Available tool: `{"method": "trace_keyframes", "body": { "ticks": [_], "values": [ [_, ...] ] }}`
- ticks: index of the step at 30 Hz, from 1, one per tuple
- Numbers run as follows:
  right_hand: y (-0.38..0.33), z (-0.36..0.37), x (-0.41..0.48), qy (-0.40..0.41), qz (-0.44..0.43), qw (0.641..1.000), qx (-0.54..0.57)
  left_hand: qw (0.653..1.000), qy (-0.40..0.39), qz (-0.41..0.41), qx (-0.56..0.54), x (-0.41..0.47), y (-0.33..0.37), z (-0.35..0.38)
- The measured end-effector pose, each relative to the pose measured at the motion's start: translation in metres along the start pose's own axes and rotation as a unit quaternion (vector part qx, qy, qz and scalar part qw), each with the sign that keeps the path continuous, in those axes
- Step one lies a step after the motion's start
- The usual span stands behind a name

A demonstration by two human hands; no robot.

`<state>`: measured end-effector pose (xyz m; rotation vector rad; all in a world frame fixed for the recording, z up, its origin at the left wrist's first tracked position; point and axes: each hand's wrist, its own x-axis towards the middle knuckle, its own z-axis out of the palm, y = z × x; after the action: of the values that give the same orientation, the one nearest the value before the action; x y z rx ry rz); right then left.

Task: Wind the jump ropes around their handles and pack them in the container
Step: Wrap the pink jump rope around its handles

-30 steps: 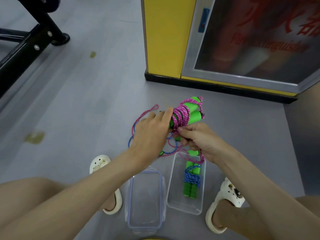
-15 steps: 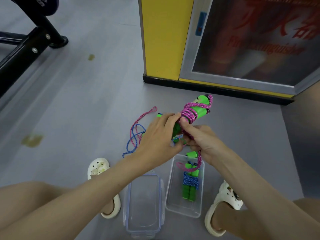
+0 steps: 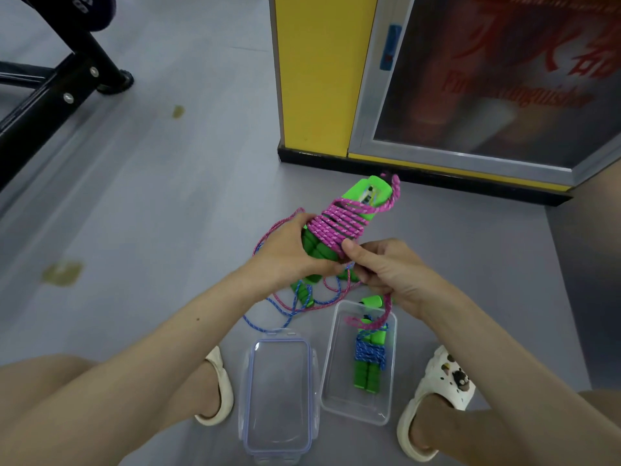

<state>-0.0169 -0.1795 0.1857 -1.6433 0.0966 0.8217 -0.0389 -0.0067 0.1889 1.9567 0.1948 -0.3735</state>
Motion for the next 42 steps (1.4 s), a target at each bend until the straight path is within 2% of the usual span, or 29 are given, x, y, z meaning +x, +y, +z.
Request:
{"method": "trace_keyframes", "body": {
  "ticks": [2, 7, 10, 12, 14, 16, 19, 21, 26, 28, 30, 31, 33, 34, 36, 37, 40, 42],
  "values": [
    [0.002, 0.0, 0.0, 0.01, 0.016, 1.0, -0.004, 0.988, 0.048, 0.043, 0.144, 0.001, -0.003, 0.001],
    [0.002, -0.007, 0.003, 0.018, 0.051, 0.996, 0.077, 0.939, 0.132, 0.075, 0.308, 0.001, -0.013, -0.002],
    [0.0, -0.01, 0.004, 0.013, 0.063, 0.987, 0.145, 0.883, 0.186, 0.144, 0.406, 0.001, -0.017, 0.001],
    [0.0, -0.013, 0.004, 0.006, 0.07, 0.979, 0.192, 0.854, 0.213, 0.168, 0.443, -0.001, -0.019, 0.005],
    [-0.001, -0.015, 0.003, -0.012, 0.072, 0.972, 0.222, 0.844, 0.225, 0.175, 0.455, 0.0, -0.021, 0.005],
    [0.0, -0.014, 0.003, -0.019, 0.072, 0.972, 0.221, 0.832, 0.233, 0.185, 0.468, 0.001, -0.024, 0.005],
    [0.003, -0.011, 0.005, 0.015, 0.073, 0.977, 0.199, 0.824, 0.224, 0.188, 0.485, 0.0, -0.026, 0.01],
    [0.005, -0.009, 0.005, 0.054, 0.067, 0.98, 0.178, 0.827, 0.209, 0.175, 0.491, 0.0, -0.027, 0.014],
    [0.005, -0.01, 0.007, 0.11, 0.047, 0.982, 0.146, 0.861, 0.163, 0.191, 0.442, -0.001, -0.023, 0.011],
    [0.004, -0.014, 0.008, 0.119, 0.043, 0.98, 0.152, 0.904, 0.114, 0.181, 0.371, 0.0, -0.023, 0.008],
    [0.002, -0.018, 0.007, 0.115, 0.039, 0.981, 0.151, 0.956, 0.06, 0.152, 0.244, 0.0, -0.023, 0.007],
    [0.001, -0.018, 0.006, 0.107, 0.038, 0.982, 0.15, 0.971, 0.047, 0.142, 0.185, 0.001, -0.024, 0.007],
    [0.0, -0.018, 0.004, 0.095, 0.036, 0.987, 0.128, 0.979, 0.047, 0.148, 0.131, 0.003, -0.026, 0.005],
    [0.0, -0.017, 0.004, 0.097, 0.038, 0.989, 0.102, 0.974, 0.056, 0.166, 0.142, 0.004, -0.027, 0.005],
    [0.002, -0.015, 0.004, 0.113, 0.055, 0.991, 0.052, 0.946, 0.093, 0.212, 0.225, 0.005, -0.028, 0.004],
    [0.004, -0.014, 0.004, 0.124, 0.068, 0.989, 0.037, 0.922, 0.117, 0.234, 0.286, 0.005, -0.028, 0.004],
    [0.009, -0.012, 0.006, 0.131, 0.096, 0.986, 0.023, 0.832, 0.181, 0.287, 0.44, 0.001, -0.027, 0.009],
    [0.007, -0.009, 0.007, 0.102, 0.101, 0.988, 0.05, 0.768, 0.202, 0.329, 0.511, 0.0, -0.031, 0.015]
  ]
}}
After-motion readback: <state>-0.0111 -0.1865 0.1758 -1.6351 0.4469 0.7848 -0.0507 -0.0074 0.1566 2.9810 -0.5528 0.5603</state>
